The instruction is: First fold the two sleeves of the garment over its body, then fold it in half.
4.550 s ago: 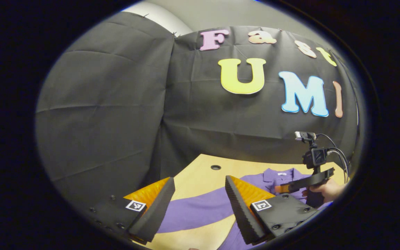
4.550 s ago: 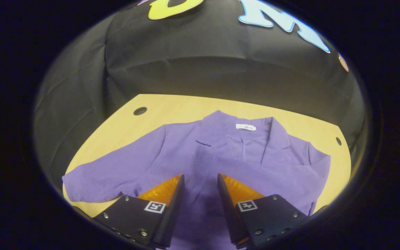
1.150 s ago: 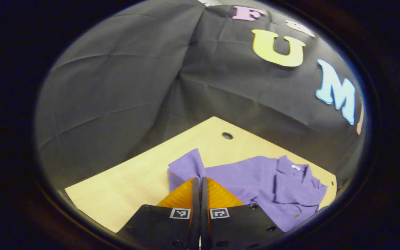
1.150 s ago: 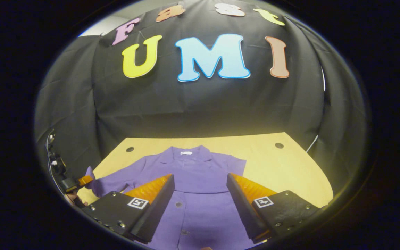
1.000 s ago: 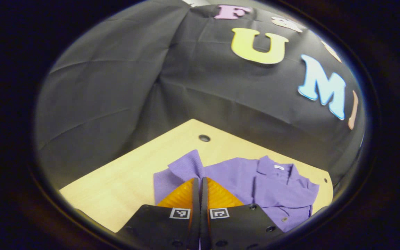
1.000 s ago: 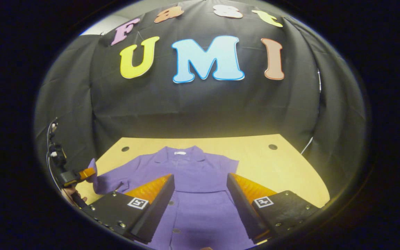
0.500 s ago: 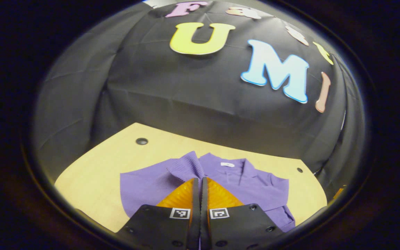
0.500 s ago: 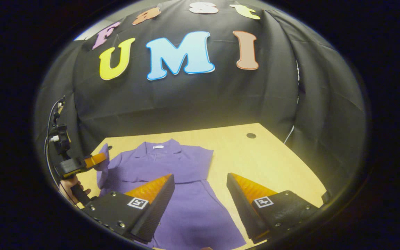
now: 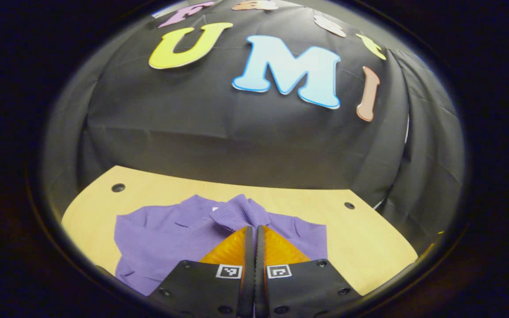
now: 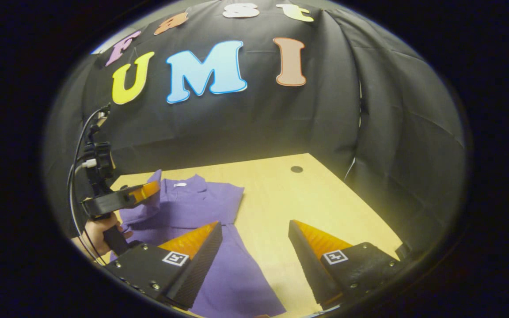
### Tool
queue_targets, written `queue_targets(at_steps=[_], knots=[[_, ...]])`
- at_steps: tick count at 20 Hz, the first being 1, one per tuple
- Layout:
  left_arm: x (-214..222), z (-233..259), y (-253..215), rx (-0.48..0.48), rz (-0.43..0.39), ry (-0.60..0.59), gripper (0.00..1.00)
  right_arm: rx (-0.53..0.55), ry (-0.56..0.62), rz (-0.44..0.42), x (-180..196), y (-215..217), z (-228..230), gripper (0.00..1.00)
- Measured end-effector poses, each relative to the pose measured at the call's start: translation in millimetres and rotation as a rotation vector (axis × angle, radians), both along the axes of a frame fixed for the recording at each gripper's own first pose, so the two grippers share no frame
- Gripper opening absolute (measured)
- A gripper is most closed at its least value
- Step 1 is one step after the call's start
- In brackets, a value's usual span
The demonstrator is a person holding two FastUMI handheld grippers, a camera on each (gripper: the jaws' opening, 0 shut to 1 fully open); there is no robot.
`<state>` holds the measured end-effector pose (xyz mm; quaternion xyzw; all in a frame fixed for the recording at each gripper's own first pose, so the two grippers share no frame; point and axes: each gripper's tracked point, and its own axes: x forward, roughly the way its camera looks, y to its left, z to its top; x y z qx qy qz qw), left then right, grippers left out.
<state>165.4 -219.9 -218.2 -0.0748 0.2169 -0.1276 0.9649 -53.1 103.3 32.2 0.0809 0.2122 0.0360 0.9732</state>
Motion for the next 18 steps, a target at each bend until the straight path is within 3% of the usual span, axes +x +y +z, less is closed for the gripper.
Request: queue_targets(at_steps=[5,11,18], knots=[[4,-30,-41,0.042,-0.043,0.022,0.07,-0.010,0.008,0.028,0,-17,-8,0.94],[3,-57,-55,0.060,-0.049,0.068,0.07,0.003,0.000,0.056,5,-28,-14,0.95],[-3,-83,-67,0.046,-0.080,0.141,0.14,0.021,0.010,0.082,3,-30,-19,0.94]])
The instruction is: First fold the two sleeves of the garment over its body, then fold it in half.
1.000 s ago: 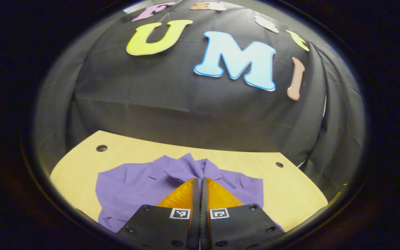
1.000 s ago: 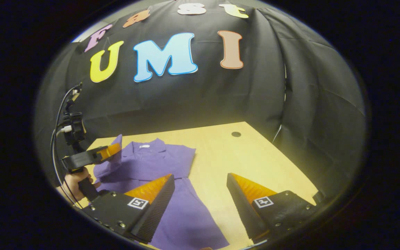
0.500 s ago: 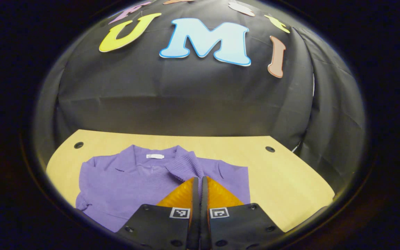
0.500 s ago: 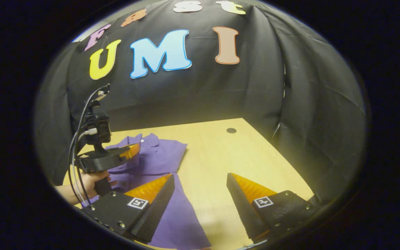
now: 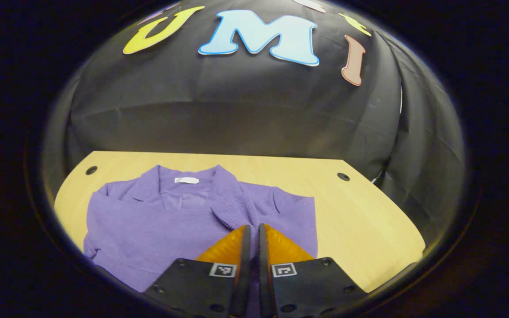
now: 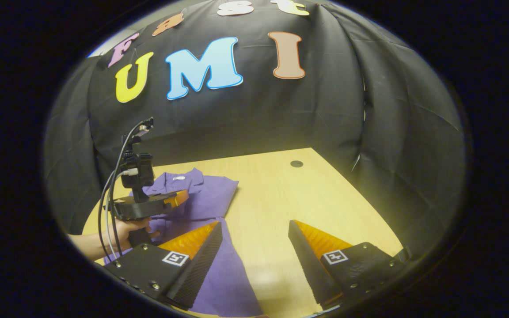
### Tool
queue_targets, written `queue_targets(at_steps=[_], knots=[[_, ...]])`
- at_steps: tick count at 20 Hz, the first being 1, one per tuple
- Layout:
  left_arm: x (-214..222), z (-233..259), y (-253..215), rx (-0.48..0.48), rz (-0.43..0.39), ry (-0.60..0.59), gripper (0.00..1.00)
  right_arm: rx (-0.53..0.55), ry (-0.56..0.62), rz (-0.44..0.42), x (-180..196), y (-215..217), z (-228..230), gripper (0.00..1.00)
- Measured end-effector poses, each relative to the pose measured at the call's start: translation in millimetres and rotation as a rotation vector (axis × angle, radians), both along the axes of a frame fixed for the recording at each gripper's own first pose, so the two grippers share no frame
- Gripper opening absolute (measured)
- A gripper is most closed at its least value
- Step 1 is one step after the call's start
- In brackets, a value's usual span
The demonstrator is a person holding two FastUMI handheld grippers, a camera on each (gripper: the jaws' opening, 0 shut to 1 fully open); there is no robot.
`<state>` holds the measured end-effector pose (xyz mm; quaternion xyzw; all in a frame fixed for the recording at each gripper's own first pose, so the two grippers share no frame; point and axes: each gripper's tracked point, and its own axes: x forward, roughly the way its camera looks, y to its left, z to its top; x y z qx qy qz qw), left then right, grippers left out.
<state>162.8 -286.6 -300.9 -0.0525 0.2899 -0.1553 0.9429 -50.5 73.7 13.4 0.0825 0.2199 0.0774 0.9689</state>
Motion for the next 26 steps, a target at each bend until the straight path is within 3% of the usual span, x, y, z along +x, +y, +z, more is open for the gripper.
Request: queue_targets(at_steps=[1,4,7,8,13,14,17,18,19,20,22,26], knots=[[-1,-3,1,0.006,-0.002,0.003,0.19,0.003,-0.001,0.007,0,2,1,0.94],[-4,-4,-3,0.004,-0.028,0.008,0.14,0.005,-0.007,0.038,0,9,2,0.95],[-8,-1,-13,0.012,-0.078,-0.001,0.17,0.004,-0.014,0.055,2,14,4,0.95],[-10,2,-17,0.012,-0.095,-0.008,0.33,0.003,-0.015,0.052,3,15,4,0.94],[-31,15,-18,-0.022,-0.135,-0.012,0.70,-0.004,-0.018,0.012,-3,20,7,0.93],[-37,21,-12,-0.023,-0.131,-0.018,0.83,-0.004,-0.016,0.011,-6,24,6,0.93],[-57,38,20,-0.022,-0.104,-0.034,0.96,-0.012,0.000,0.009,-18,34,-2,0.93],[-66,45,33,-0.023,-0.094,-0.034,0.93,-0.011,0.004,0.009,-22,38,-5,0.93],[-76,51,48,-0.019,-0.081,-0.034,0.99,-0.012,0.009,0.009,-27,43,-7,0.94],[-86,56,66,-0.011,-0.064,-0.036,0.93,-0.012,0.015,0.007,-33,47,-11,0.94],[-107,65,106,0.011,-0.022,-0.038,0.92,-0.007,0.036,-0.007,-46,53,-18,0.94],[-161,73,175,0.015,0.034,-0.031,0.95,0.006,0.053,-0.055,-74,60,-22,0.95]])
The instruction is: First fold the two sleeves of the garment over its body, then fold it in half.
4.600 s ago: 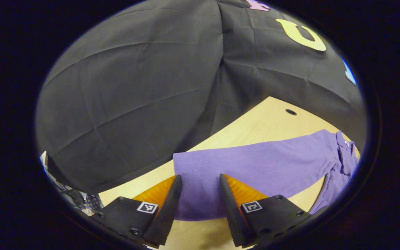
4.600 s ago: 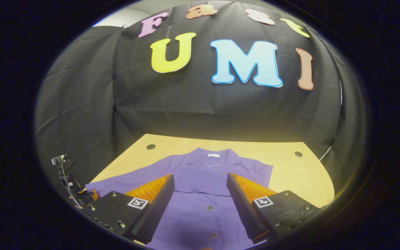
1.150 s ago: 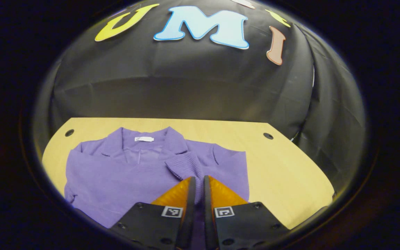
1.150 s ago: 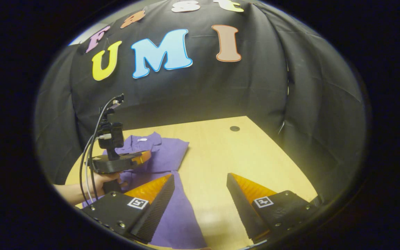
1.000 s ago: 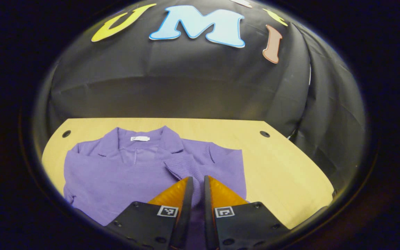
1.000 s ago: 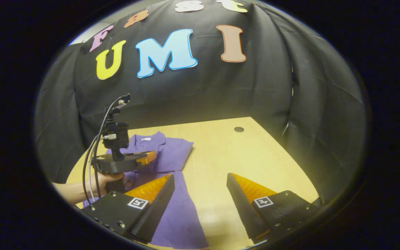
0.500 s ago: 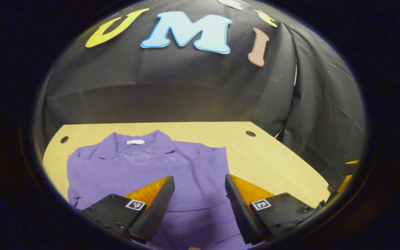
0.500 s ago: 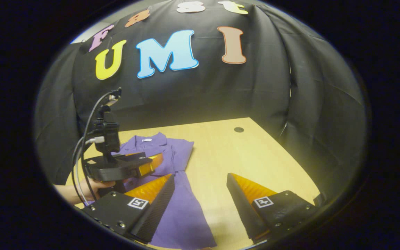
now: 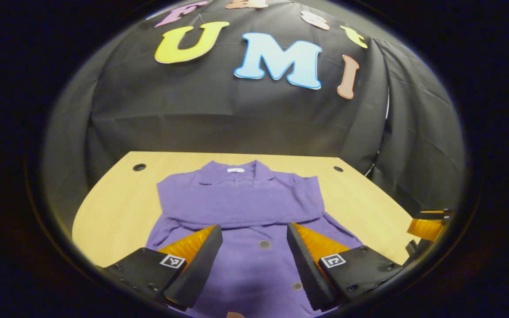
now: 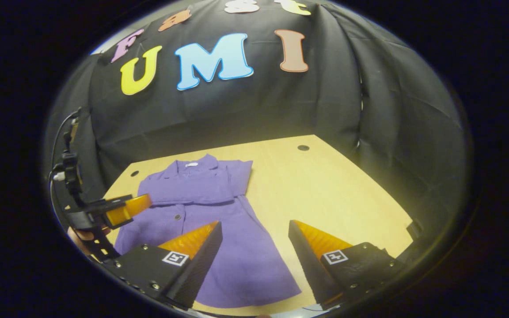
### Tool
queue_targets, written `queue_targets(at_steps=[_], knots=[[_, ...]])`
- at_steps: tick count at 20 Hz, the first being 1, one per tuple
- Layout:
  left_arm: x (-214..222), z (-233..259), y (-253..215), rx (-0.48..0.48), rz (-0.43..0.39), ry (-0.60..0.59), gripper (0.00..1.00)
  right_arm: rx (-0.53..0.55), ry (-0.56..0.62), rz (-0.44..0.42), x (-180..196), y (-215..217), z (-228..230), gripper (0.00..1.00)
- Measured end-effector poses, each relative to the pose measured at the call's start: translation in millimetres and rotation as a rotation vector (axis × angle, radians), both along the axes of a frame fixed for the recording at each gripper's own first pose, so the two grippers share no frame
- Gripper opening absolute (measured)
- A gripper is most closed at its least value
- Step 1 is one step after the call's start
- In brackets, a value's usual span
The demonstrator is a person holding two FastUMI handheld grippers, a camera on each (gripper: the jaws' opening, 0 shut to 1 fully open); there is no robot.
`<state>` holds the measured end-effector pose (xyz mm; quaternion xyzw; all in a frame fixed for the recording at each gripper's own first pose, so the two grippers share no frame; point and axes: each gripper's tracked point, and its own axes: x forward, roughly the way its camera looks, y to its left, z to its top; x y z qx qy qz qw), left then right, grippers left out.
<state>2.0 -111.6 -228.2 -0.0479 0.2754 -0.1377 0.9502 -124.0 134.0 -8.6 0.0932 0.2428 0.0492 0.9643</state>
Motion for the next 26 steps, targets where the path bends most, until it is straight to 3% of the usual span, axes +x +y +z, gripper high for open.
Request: queue_targets(at_steps=[1,4,7,9,10,11,12,13,14,20,26], knots=[[-19,-5,19,0.000,0.012,0.021,0.92,-0.014,0.006,-0.021,-8,-2,-4,0.94],[-61,-18,58,-0.019,0.037,0.068,0.96,-0.031,0.009,-0.043,-21,-4,-12,0.93],[-96,-33,97,0.020,0.071,0.104,0.92,-0.021,0.054,-0.049,-29,-8,-34,0.95],[-118,-37,115,0.034,0.070,0.105,0.93,-0.007,0.091,-0.058,-34,-14,-52,0.95],[-128,-40,122,0.051,0.065,0.108,0.99,-0.004,0.109,-0.058,-36,-16,-61,0.95],[-140,-45,131,0.076,0.060,0.122,0.92,-0.006,0.130,-0.057,-38,-19,-71,0.95],[-150,-50,138,0.091,0.055,0.130,0.92,-0.010,0.150,-0.055,-41,-21,-80,0.95],[-159,-52,144,0.094,0.052,0.136,0.98,-0.008,0.162,-0.048,-44,-24,-88,0.95],[-166,-57,147,0.095,0.051,0.146,0.93,-0.002,0.172,-0.041,-45,-24,-93,0.94],[-200,-88,160,0.106,0.052,0.191,0.96,0.009,0.236,0.010,-54,-28,-128,0.95],[-207,-93,164,0.113,0.060,0.160,0.94,0.035,0.291,0.039,-66,-23,-148,0.95]])
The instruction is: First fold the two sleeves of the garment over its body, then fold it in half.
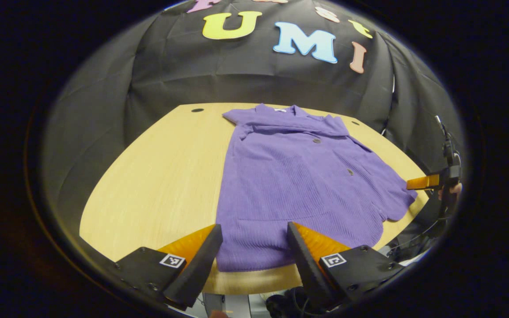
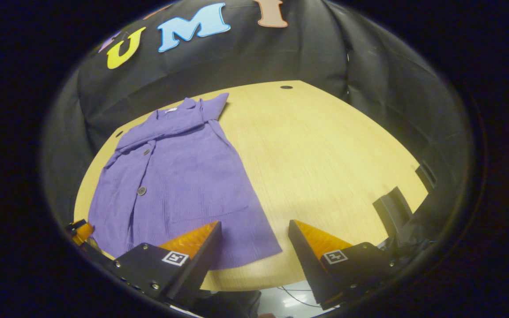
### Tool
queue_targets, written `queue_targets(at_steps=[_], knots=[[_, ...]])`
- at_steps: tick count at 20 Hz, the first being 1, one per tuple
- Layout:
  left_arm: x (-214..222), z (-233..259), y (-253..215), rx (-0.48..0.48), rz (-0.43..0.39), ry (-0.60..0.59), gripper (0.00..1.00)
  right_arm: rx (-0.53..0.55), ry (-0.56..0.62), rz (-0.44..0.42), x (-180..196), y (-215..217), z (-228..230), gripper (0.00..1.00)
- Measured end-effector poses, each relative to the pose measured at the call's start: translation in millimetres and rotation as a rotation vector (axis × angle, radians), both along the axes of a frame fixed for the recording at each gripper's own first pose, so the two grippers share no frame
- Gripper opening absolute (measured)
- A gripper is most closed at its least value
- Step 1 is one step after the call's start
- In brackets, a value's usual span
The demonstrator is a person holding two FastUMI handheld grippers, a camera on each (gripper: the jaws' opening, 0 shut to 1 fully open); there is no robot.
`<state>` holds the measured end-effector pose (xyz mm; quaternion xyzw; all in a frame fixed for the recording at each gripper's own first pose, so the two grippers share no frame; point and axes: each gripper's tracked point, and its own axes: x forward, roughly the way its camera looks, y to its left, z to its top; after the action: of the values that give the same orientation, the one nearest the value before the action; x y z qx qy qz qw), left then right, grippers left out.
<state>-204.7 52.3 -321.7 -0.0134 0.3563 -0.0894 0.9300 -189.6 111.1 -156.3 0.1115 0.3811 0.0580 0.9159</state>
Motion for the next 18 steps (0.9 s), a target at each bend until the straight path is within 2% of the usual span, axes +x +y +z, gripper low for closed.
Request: queue_targets(at_steps=[1,2,7,9,10,12,14,15,16,17,18], knots=[[0,-1,-1,0.008,-0.005,-0.009,0.96,0.006,-0.001,0.005,-1,3,-1,0.95],[-2,-2,-1,0.014,-0.007,-0.014,0.93,0.004,0.002,0.013,-3,6,-4,0.95],[1,-3,-3,-0.003,0.036,-0.015,0.94,-0.111,-0.010,0.065,-3,14,-9,0.95],[2,-3,-1,0.007,0.046,-0.014,0.93,-0.125,-0.017,0.081,-2,18,-7,0.95],[0,-8,1,0.028,0.054,-0.007,0.91,-0.124,-0.017,0.076,-3,19,-7,1.00],[3,-11,10,0.088,0.067,-0.005,0.77,-0.119,-0.012,0.079,-2,20,-8,0.91],[2,-8,5,0.079,0.065,-0.005,0.63,-0.120,-0.015,0.101,-1,24,-7,0.85],[3,-8,4,0.054,0.096,-0.001,0.45,-0.117,-0.018,0.114,-2,28,-8,0.71],[6,-7,2,0.025,0.125,-0.003,0.27,-0.116,-0.020,0.124,-1,31,-7,0.69],[8,-7,2,0.010,0.154,0.006,0.12,-0.112,-0.021,0.138,0,34,-8,0.57],[4,-5,0,0.011,0.161,0.017,0.11,-0.106,-0.024,0.145,0,37,-7,0.51]])
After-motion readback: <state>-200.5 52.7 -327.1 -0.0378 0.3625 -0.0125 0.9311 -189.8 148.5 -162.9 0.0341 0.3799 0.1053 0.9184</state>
